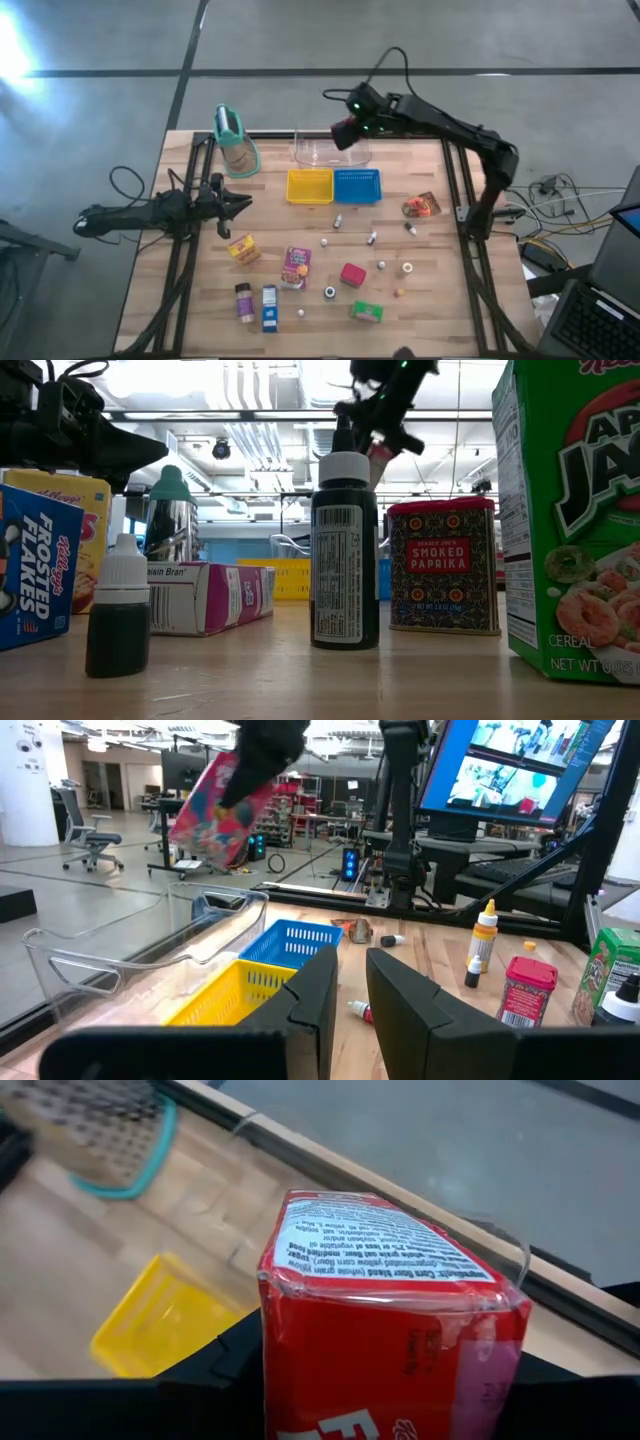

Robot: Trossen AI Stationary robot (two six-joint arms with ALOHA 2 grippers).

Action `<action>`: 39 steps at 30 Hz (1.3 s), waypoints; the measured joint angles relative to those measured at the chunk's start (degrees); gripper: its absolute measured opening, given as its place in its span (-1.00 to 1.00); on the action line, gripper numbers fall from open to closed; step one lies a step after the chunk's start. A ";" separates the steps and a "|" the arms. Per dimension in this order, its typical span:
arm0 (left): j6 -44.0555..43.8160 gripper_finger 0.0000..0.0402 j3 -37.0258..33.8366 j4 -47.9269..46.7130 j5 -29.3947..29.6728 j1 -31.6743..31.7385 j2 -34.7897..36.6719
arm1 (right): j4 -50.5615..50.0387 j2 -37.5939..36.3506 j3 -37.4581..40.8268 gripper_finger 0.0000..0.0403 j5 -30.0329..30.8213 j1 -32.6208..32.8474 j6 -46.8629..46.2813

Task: Pick & Place Kitchen Items
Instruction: Put the red cereal box into the transparent bin

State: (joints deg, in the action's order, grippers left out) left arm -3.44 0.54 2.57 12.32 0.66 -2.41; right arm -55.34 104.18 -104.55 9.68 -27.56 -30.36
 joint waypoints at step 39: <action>0.00 -0.68 0.00 0.00 0.00 -0.02 0.02 | -15.00 20.20 -12.79 -0.11 -8.00 -10.14 -6.59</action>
State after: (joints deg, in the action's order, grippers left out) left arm -3.44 0.54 2.57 12.31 0.65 -2.39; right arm -70.35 124.38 -117.34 1.68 -37.70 -36.95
